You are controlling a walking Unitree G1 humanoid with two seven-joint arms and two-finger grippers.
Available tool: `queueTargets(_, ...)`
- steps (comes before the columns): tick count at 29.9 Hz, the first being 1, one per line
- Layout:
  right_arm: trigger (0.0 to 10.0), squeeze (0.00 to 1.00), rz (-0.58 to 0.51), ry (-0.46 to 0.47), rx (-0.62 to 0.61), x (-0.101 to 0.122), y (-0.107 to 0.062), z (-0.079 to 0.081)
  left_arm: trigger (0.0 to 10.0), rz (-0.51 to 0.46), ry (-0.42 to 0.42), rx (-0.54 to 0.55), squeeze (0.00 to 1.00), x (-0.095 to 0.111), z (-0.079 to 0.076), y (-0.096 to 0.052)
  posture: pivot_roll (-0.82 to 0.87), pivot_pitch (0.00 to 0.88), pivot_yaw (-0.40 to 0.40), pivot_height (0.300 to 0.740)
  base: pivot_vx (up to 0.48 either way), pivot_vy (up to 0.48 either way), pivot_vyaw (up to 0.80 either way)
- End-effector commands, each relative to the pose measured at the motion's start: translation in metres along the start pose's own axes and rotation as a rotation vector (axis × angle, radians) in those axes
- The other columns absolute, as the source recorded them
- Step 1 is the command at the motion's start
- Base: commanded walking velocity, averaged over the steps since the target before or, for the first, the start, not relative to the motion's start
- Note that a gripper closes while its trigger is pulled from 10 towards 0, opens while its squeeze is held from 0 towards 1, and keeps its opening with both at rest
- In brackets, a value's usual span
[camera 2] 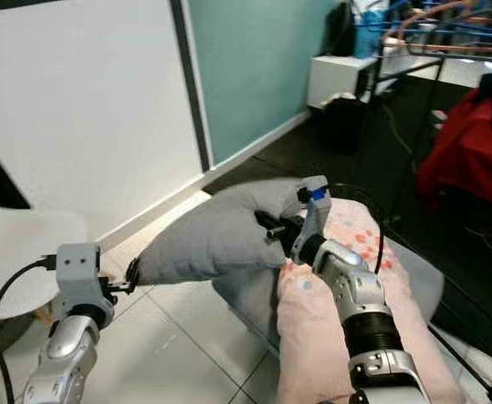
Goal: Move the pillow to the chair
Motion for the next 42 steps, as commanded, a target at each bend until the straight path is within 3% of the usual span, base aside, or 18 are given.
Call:
queueTargets(1,10.0,0.0,-0.058,-0.026,0.083,0.015,0.002,0.015,10.0,0.003,-0.003,-0.006,0.0,-0.002,-0.001,0.0,-0.12,0.0,-0.036,0.738,0.0,0.0,0.79)
queueTargets(12,10.0,0.0,-0.046,-0.032,0.147,0.012,0.005,0.027,10.0,-0.005,-0.024,-0.019,0.0,0.001,-0.002,0.001,-0.12,0.0,-0.035,0.738,0.0,0.0,0.79)
queueTargets(13,2.3,0.0,-0.045,-0.032,0.149,0.012,0.004,0.027,10.0,-0.005,-0.025,-0.019,0.0,0.001,-0.002,0.001,-0.12,0.0,-0.035,0.738,0.0,0.0,0.79)
queueTargets(14,2.3,0.0,-0.051,-0.028,0.147,0.013,0.004,0.027,10.0,-0.005,-0.026,-0.019,0.0,0.001,-0.001,0.001,-0.12,0.0,-0.033,0.738,0.0,0.0,0.79)
queueTargets(15,0.0,0.0,-0.055,-0.025,0.153,0.013,0.004,0.028,10.0,-0.006,-0.028,-0.02,0.0,0.001,-0.001,0.001,-0.12,0.003,-0.033,0.738,0.0,0.0,0.79)
queueTargets(27,0.0,0.0,-0.054,-0.013,0.203,0.01,0.003,0.039,10.0,0.004,-0.037,-0.048,0.0,0.001,-0.005,-0.001,-0.12,0.01,-0.029,0.738,0.0,0.0,0.79)
queueTargets(29,0.0,0.0,-0.048,-0.016,0.207,0.008,0.003,0.04,10.0,0.008,-0.085,-0.077,0.0,0.002,-0.009,-0.002,-0.12,0.011,-0.029,0.738,0.0,-0.476,0.79)
queueTargets(33,0.0,0.0,-0.044,-0.015,0.208,0.007,0.003,0.041,10.0,0.009,-0.094,-0.092,0.0,0.003,-0.012,-0.003,-0.12,0.013,-0.028,0.738,0.0,-0.474,0.79)
queueTargets(42,0.0,0.0,-0.039,-0.02,0.203,0.006,0.002,0.04,10.0,0.009,-0.104,-0.062,0.0,0.004,-0.01,0.0,-0.12,0.012,-0.027,0.738,0.0,-0.052,0.79)
Point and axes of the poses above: a point about 5 cm out from each wrist's last joint towards the gripper, its own y axis pointing out of the wrist towards the gripper, its own x axis along the axis of the wrist's last joint, z = x × y, the point moved 3 cm from there along y, pointing out of the wrist towards the gripper, and after that the axes turned 11 degrees about y, right-handed, at the moved point
